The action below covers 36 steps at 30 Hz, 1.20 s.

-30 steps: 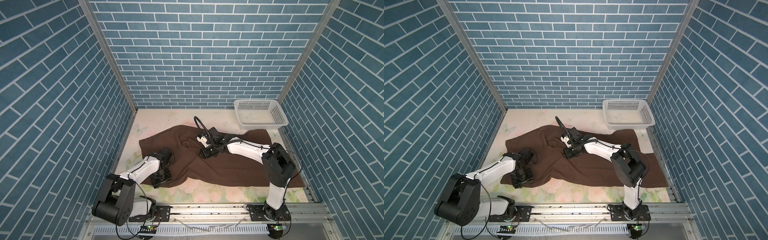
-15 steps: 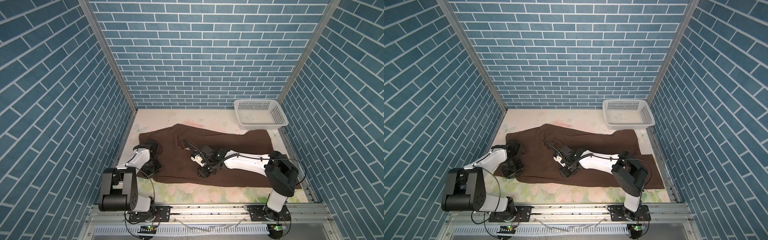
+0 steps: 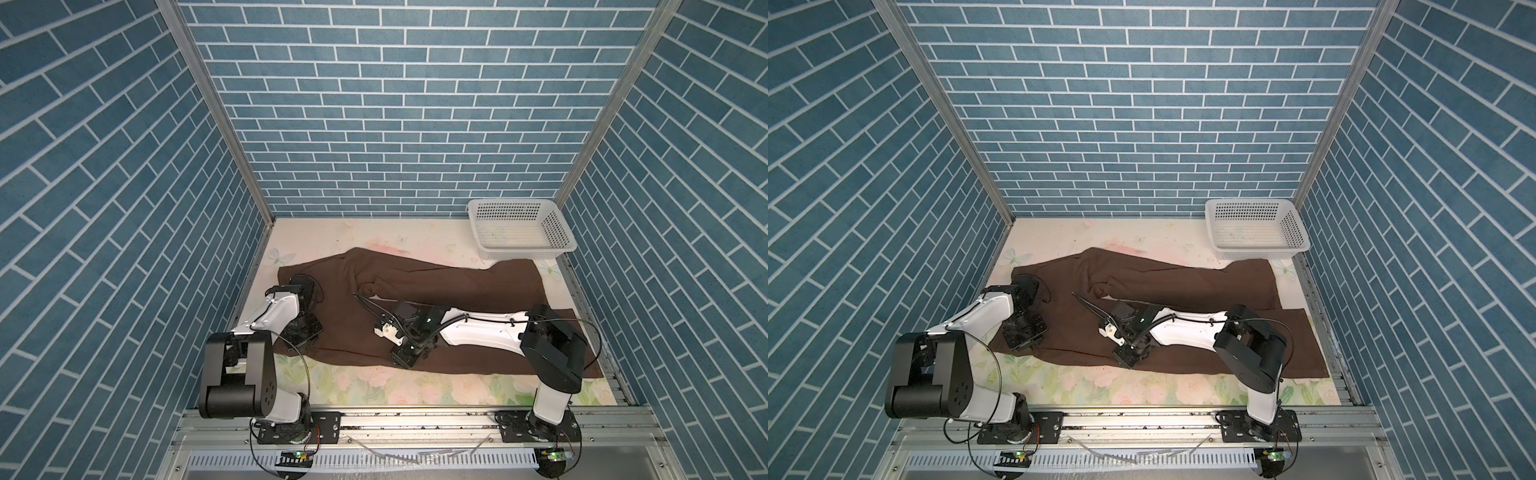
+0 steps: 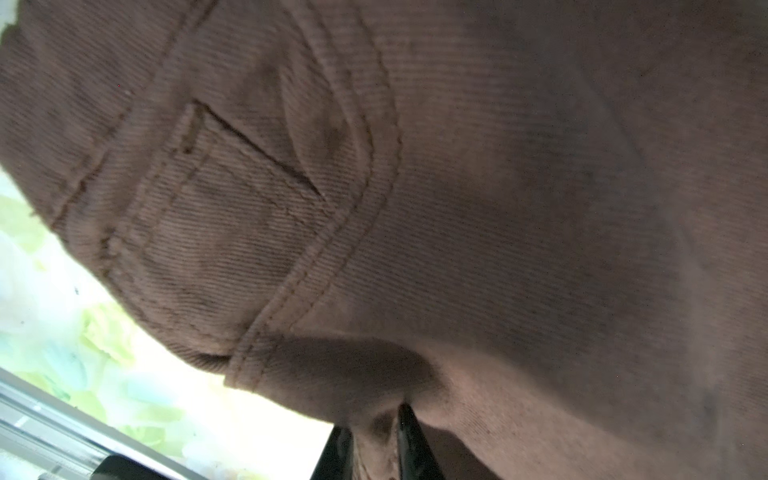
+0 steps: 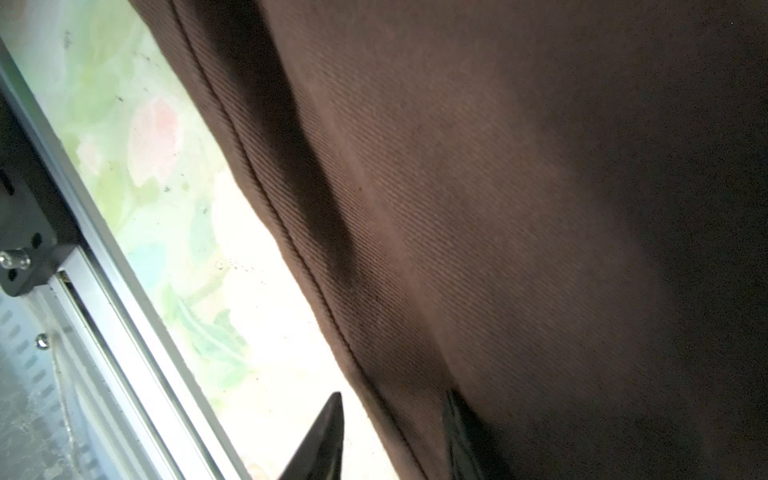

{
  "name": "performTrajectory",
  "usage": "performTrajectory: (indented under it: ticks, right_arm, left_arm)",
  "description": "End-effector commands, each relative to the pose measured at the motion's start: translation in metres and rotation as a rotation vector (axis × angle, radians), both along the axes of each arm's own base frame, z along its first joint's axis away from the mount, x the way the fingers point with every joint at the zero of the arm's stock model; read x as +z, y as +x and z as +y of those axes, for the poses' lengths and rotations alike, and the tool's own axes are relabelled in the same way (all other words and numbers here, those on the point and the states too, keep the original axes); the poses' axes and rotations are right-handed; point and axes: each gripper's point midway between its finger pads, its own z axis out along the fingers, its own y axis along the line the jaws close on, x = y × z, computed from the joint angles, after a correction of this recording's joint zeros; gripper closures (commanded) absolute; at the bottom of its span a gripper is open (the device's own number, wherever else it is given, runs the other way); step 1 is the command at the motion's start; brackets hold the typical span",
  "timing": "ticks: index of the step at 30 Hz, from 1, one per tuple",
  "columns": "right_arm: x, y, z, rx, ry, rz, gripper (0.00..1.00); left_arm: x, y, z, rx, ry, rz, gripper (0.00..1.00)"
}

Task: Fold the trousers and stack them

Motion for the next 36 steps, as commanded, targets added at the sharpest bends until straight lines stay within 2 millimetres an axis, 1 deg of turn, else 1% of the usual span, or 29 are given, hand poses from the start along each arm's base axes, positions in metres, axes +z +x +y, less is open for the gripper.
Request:
performTrajectory:
  ticks: [1, 4, 6, 8, 10, 11, 12, 15, 17, 19, 22, 26, 28, 29, 30, 31, 33, 34, 36]
  right_arm:
    - [-0.002, -0.009, 0.013, 0.06, 0.031, 0.013, 0.59]
    - [-0.005, -0.016, 0.019, 0.083, 0.036, 0.008, 0.59]
    - [-0.009, -0.017, 0.019, 0.086, 0.022, -0.01, 0.61]
    - [-0.014, -0.015, 0.016, 0.075, 0.001, -0.032, 0.71]
    - [-0.018, -0.01, 0.012, 0.04, -0.019, -0.057, 0.9]
    - [-0.02, -0.008, 0.009, 0.025, -0.029, -0.065, 0.97]
    - [-0.02, -0.006, 0.006, 0.011, -0.038, -0.078, 1.0]
    - [-0.011, -0.004, -0.001, -0.018, -0.03, -0.098, 1.0]
    - [-0.002, -0.008, -0.007, -0.019, -0.022, -0.091, 1.0]
    - [0.008, -0.016, -0.013, -0.014, -0.014, -0.064, 1.0]
    - [0.016, -0.028, -0.024, -0.021, -0.011, -0.02, 1.0]
    - [0.016, -0.044, -0.039, -0.012, -0.035, 0.013, 1.0]
    - [0.009, -0.047, -0.045, -0.014, -0.062, 0.016, 1.0]
    - [0.007, -0.045, -0.047, -0.021, -0.073, 0.005, 1.0]
    - [0.006, -0.042, -0.045, -0.027, -0.074, -0.007, 0.98]
    - [0.006, -0.037, -0.042, -0.033, -0.071, -0.029, 0.86]
    - [0.008, -0.028, -0.034, -0.04, -0.06, -0.066, 0.69]
    - [0.009, -0.024, -0.028, -0.041, -0.053, -0.087, 0.63]
    - [0.01, -0.013, -0.02, -0.045, -0.044, -0.133, 0.56]
  left_arm:
    - [0.007, 0.001, 0.006, 0.005, 0.004, -0.022, 0.78]
    - [0.007, 0.001, 0.009, 0.015, -0.001, -0.035, 0.78]
    - [0.007, 0.001, 0.01, 0.021, -0.006, -0.041, 0.78]
    - [0.007, 0.002, 0.01, 0.019, -0.01, -0.045, 0.78]
    - [0.008, 0.002, 0.01, 0.017, -0.015, -0.05, 0.78]
    - [0.008, 0.002, 0.01, 0.017, -0.016, -0.051, 0.78]
    - [0.008, 0.002, 0.009, 0.018, -0.018, -0.053, 0.78]
    - [0.008, 0.002, 0.008, 0.018, -0.028, -0.064, 0.78]
    - [0.008, 0.001, 0.008, 0.021, -0.031, -0.067, 0.78]
    - [0.007, 0.0, 0.008, 0.023, -0.033, -0.066, 0.78]
    - [0.006, -0.001, 0.009, 0.03, -0.037, -0.065, 0.78]
    - [0.006, -0.004, 0.011, 0.042, -0.041, -0.067, 0.78]
    - [0.006, -0.006, 0.014, 0.051, -0.039, -0.064, 0.78]
    - [0.006, -0.007, 0.015, 0.054, -0.038, -0.061, 0.78]
    - [0.007, -0.008, 0.017, 0.065, -0.035, -0.06, 0.78]
    - [0.008, -0.008, 0.018, 0.075, -0.036, -0.061, 0.78]
    - [0.009, -0.007, 0.019, 0.1, -0.055, -0.08, 0.78]
    - [0.01, -0.004, 0.019, 0.113, -0.073, -0.099, 0.78]
    - [0.012, -0.002, 0.018, 0.146, -0.109, -0.129, 0.78]
